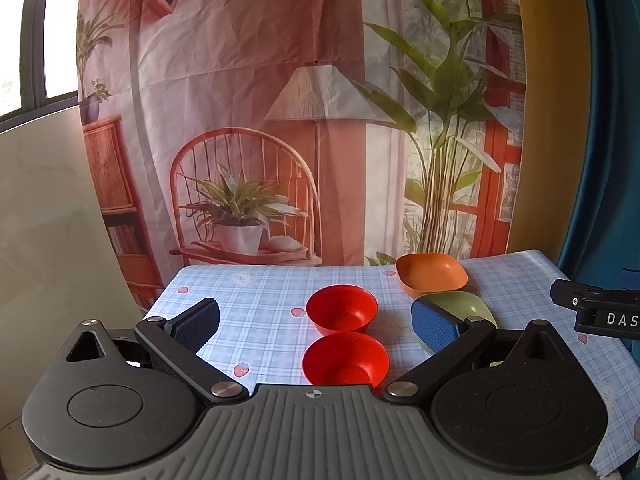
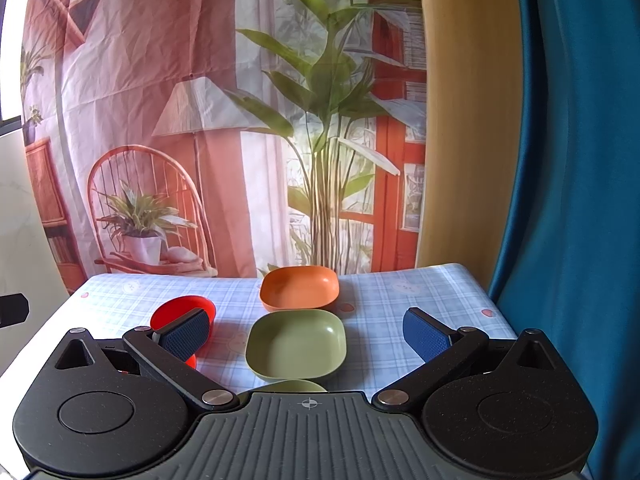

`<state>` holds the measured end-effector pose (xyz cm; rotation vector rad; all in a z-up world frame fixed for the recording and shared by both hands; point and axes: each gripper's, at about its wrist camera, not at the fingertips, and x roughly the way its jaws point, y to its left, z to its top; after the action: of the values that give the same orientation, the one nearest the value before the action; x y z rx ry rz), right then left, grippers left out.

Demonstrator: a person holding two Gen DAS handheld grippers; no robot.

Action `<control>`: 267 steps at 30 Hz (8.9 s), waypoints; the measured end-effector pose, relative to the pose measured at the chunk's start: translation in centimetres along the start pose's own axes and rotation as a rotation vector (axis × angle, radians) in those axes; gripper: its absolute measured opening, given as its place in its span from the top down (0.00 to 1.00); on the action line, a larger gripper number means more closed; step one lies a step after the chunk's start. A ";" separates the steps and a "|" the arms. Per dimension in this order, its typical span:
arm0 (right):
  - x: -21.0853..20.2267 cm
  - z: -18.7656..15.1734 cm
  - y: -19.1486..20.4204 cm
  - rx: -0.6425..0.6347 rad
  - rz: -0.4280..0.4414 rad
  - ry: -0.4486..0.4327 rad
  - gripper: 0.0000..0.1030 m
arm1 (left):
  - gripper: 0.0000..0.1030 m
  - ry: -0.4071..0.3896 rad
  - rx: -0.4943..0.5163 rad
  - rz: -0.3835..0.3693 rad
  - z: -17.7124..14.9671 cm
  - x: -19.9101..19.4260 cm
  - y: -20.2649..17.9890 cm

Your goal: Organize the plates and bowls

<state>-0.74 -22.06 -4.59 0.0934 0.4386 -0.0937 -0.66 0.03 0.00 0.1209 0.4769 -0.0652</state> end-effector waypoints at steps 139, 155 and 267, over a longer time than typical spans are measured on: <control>10.9 -10.9 4.1 -0.104 0.196 0.205 0.34 | 0.56 0.358 -0.152 -0.188 -12.5 14.7 2.3; 11.2 -11.9 6.1 -0.152 0.322 0.270 0.78 | 0.72 0.418 -0.174 -0.277 -13.6 15.6 1.8; 21.2 -5.5 11.3 -0.292 0.401 0.352 0.81 | 0.59 0.431 -0.134 -0.325 -6.0 23.7 6.6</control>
<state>17.37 -11.72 -17.80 -0.0923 0.7714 0.3867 18.24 6.53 -15.55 -0.0786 0.9274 -0.3300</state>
